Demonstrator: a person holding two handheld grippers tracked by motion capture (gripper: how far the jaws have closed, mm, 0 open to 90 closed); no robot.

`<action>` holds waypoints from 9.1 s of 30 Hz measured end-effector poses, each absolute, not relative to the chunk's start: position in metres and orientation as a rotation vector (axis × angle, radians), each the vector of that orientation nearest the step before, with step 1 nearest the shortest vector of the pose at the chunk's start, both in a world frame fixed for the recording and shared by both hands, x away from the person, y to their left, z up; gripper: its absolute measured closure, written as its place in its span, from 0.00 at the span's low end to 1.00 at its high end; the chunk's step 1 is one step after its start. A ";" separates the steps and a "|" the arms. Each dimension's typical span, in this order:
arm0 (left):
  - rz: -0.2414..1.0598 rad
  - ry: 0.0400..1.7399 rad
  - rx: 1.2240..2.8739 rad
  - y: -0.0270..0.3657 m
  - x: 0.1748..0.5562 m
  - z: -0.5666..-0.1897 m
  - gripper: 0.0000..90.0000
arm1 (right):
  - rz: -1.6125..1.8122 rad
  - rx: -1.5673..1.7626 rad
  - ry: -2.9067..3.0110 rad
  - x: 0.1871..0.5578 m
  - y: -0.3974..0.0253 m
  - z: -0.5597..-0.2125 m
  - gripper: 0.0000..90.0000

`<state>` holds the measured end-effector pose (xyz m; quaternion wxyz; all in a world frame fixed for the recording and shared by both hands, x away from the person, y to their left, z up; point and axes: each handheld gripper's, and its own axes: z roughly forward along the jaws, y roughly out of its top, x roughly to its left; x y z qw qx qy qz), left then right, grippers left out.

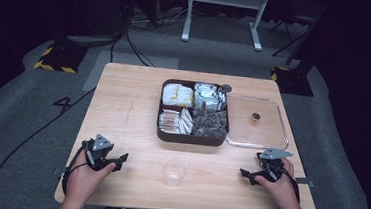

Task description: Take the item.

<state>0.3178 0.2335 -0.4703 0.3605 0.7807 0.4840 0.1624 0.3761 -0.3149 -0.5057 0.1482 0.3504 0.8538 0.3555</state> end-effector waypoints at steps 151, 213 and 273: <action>0.322 0.853 2.162 0.088 0.532 -0.387 1.00 | 1.037 0.968 2.476 0.380 -0.315 -0.506 0.01; 0.249 0.587 2.085 0.099 0.300 -0.364 1.00 | 1.030 0.978 2.469 0.379 -0.314 -0.506 0.01; 0.386 0.761 2.081 0.147 0.297 -0.382 0.41 | 1.032 0.994 2.462 0.378 -0.314 -0.506 0.02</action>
